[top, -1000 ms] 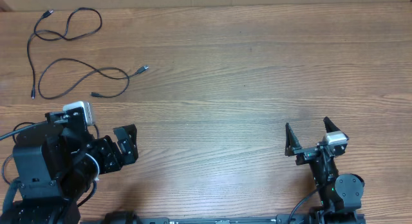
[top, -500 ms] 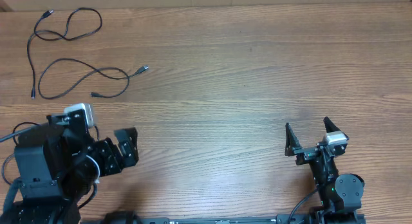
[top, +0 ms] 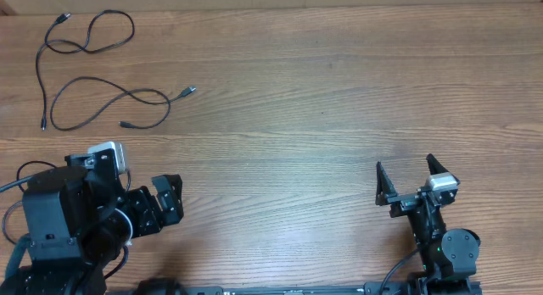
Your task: Untangle cables
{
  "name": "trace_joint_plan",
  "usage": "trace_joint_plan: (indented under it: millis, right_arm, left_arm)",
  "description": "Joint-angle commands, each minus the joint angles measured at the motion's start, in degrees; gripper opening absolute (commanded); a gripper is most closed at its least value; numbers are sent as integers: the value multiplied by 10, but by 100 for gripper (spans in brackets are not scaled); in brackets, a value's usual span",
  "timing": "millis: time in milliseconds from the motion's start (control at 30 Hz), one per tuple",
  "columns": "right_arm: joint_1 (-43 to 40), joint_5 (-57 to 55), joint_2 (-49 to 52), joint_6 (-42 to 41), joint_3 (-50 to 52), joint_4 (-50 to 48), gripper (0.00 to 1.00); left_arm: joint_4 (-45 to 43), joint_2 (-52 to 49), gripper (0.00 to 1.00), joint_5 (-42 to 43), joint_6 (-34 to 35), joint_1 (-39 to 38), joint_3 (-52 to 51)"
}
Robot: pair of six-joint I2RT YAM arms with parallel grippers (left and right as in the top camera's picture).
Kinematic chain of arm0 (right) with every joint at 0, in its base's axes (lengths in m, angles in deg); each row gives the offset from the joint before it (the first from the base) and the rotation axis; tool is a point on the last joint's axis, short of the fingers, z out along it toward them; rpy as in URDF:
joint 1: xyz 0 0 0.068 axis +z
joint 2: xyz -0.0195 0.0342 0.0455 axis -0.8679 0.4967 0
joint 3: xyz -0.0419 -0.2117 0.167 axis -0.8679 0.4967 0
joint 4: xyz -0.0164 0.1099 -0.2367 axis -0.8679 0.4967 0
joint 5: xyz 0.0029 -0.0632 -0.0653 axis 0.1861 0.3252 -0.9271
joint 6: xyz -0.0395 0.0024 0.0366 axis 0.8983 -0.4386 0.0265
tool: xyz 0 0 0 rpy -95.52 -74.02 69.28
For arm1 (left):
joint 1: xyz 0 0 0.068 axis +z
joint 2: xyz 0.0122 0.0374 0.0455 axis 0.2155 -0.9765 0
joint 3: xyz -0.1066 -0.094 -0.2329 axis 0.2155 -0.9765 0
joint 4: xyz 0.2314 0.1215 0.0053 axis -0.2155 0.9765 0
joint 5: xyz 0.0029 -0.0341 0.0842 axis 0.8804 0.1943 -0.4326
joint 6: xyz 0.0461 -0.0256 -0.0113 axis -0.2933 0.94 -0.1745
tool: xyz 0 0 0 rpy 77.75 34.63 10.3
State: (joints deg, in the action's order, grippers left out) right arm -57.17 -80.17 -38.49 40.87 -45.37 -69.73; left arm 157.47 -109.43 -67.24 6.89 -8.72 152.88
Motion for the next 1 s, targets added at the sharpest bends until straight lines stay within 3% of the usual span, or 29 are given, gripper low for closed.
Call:
trace_joint_plan:
  millis: [0, 333, 733, 967]
  right_arm:
    - [2, 3, -6, 1, 6, -3, 100]
    - [2, 3, -6, 1, 6, -3, 100]
    - [2, 3, -6, 1, 6, -3, 100]
    - [2, 3, -6, 1, 6, -3, 100]
  left_arm:
    - [-18, 2, 100, 1, -7, -4, -28]
    - [-221, 68, 100, 16, -97, -53, -204]
    - [-473, 172, 100, 16, -99, -84, -431]
    - [-565, 235, 100, 16, -99, -83, -526]
